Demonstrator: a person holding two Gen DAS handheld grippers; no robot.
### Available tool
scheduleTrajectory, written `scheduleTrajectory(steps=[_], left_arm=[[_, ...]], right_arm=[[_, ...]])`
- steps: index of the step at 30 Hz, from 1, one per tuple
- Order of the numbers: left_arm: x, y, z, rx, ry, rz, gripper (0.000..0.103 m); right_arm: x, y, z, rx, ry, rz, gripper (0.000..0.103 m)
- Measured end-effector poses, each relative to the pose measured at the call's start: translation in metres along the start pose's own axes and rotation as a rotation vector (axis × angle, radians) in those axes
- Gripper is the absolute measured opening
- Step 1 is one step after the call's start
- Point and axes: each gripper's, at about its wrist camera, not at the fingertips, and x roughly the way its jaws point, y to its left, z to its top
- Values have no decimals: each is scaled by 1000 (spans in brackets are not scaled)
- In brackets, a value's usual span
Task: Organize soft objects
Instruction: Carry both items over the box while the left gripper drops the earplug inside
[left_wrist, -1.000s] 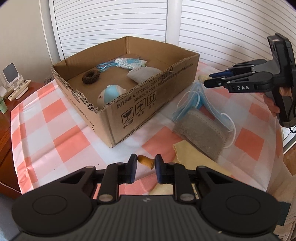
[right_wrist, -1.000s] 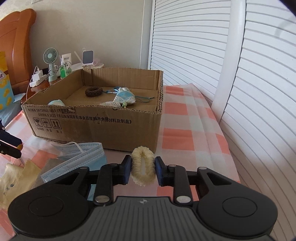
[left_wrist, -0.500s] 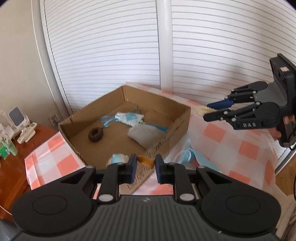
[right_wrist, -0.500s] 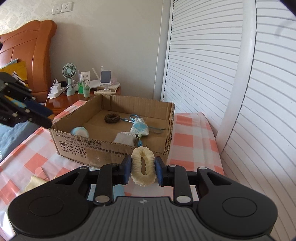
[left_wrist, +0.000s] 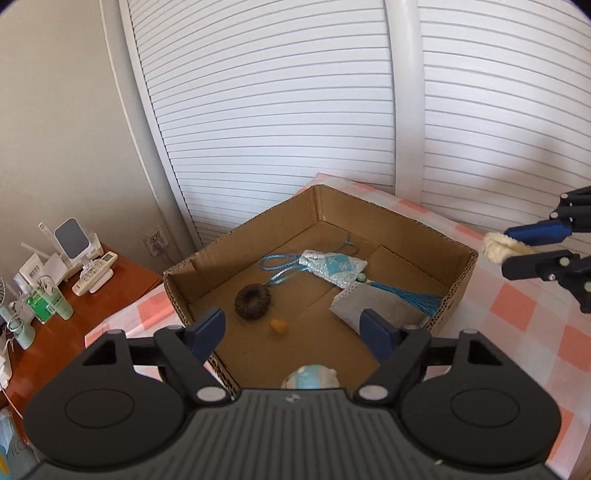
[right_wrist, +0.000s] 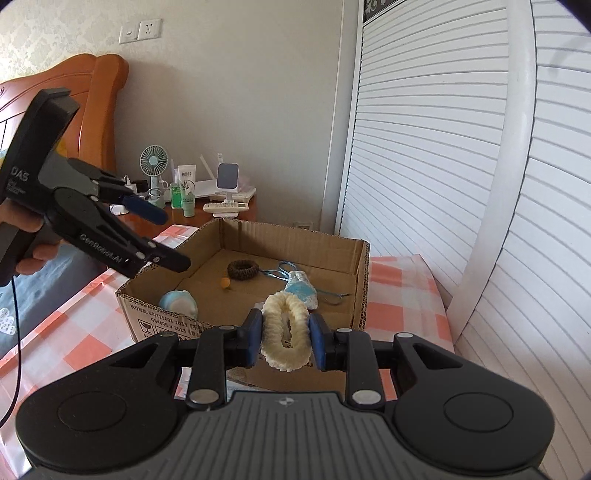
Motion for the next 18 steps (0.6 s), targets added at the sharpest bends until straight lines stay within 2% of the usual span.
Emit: scheduleTrajectory(steps=[3,6,9,13,15,16,17,18], left_arm=[[-23,-5,-14,-14,-7,12,100],[-45,-11,-30,-46,13,14,100],[-67,-19,-47,-88,37,57,100],[-90,-29,-71,-142,23,101,101],[-95,-34,-81,-171,17,108,101],[-97,-36,-86,-179,13,107,101],[-98,-38,-91,-187,9,108,101],[-99,-38,-95,-202,4,112,101]], right_arm=[[3,1,6,-2,3,5,32],[9,3,12,4,9,20,32],[17,9,22,-5,15,34,32],[35,21,42,-22,20,55,32],[46,28,54,-34,19,54,35],[52,31,61,-26,23,57,46],[57,33,66,-12,21,53,66],[61,35,69,-3,21,41,78]])
